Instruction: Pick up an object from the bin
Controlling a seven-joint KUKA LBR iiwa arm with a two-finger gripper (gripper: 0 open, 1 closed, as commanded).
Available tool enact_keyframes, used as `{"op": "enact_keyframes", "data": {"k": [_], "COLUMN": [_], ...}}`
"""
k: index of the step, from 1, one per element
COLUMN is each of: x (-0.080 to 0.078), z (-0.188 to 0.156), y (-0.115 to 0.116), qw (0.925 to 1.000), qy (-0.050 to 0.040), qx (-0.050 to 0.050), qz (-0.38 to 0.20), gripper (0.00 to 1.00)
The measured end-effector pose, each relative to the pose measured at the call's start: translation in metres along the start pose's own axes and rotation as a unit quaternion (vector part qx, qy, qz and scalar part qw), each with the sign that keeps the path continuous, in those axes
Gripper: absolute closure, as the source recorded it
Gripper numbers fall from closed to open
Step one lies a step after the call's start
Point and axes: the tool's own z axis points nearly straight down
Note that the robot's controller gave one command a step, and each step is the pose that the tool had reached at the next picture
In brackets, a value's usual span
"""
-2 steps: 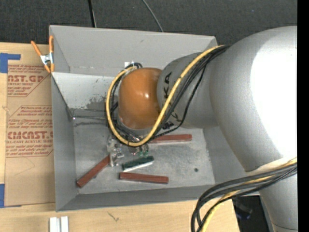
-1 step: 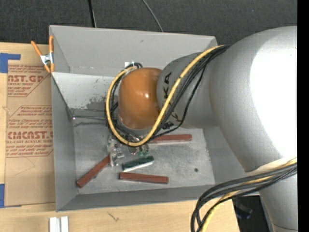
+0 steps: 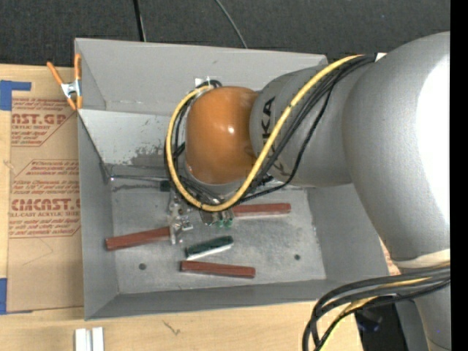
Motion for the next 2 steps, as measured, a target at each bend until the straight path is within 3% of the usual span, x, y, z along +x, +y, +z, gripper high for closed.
{"op": "enact_keyframes", "data": {"k": [1, 2], "x": [-0.003, 0.003], "z": [-0.053, -0.118], "y": [0.001, 0.001], "qw": [1.0, 1.0], "qy": [-0.0061, -0.0058], "qx": [-0.001, -0.001], "qz": [-0.002, -0.001], "gripper": [1.0, 1.0]}}
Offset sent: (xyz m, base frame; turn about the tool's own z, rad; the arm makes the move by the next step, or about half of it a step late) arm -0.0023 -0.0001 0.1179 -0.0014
